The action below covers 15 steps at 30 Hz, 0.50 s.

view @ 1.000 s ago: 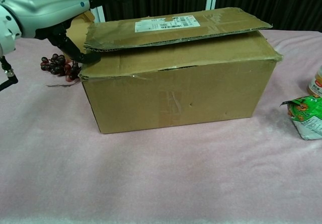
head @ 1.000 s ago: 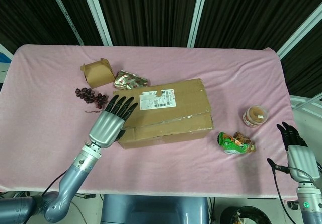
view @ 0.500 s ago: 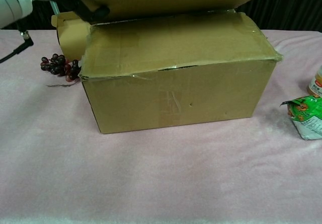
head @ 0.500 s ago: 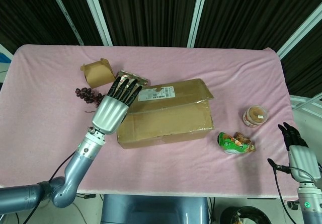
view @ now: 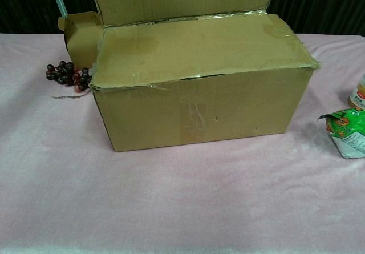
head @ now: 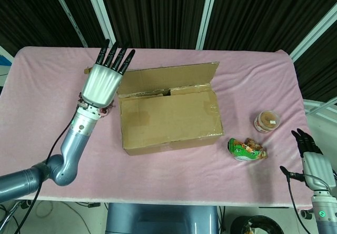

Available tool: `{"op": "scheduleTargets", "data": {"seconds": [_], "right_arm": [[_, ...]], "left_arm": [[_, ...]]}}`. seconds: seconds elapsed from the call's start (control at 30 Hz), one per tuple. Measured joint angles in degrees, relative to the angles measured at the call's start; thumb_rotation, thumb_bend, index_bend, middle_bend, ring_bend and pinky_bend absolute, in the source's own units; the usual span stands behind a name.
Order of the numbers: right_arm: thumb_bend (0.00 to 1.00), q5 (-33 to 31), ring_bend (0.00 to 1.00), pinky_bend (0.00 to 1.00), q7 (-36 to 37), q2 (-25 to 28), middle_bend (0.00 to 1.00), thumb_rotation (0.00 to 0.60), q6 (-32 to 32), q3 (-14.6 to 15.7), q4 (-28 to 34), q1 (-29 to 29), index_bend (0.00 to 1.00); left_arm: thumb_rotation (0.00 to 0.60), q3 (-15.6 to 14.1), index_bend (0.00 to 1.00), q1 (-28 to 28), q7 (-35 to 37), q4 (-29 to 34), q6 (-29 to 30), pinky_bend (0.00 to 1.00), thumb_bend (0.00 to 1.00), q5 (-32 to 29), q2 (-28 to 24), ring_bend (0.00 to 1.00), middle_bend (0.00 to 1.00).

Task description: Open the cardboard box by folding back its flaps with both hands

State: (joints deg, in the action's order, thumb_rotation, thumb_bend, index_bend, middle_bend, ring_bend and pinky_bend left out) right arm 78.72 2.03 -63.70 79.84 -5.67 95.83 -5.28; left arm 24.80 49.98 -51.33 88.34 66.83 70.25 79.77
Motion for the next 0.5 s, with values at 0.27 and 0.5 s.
{"op": "scheduleTargets", "data": {"seconds": [0.27,0.5], "right_arm": [[0.23,-0.4,0.0,0.23,0.09,0.31,0.0,0.6,-0.39,0.14,0.59,0.06,0.0],[0.24,-0.76,0.0,0.23,0.21,0.55,0.0,0.6,-0.58,0.1,0.77,0.09,0.0]], "left_arm": [[0.6,-0.14,0.0,2.95,-1.06,-9.2,-2.37,0.0,0.42,-2.47,0.93,0.0,0.0],[0.6,-1.85,0.0,2.66,-1.32,-13.47,-3.12,0.0,0.41,-5.46,1.44,0.0,0.0]]}}
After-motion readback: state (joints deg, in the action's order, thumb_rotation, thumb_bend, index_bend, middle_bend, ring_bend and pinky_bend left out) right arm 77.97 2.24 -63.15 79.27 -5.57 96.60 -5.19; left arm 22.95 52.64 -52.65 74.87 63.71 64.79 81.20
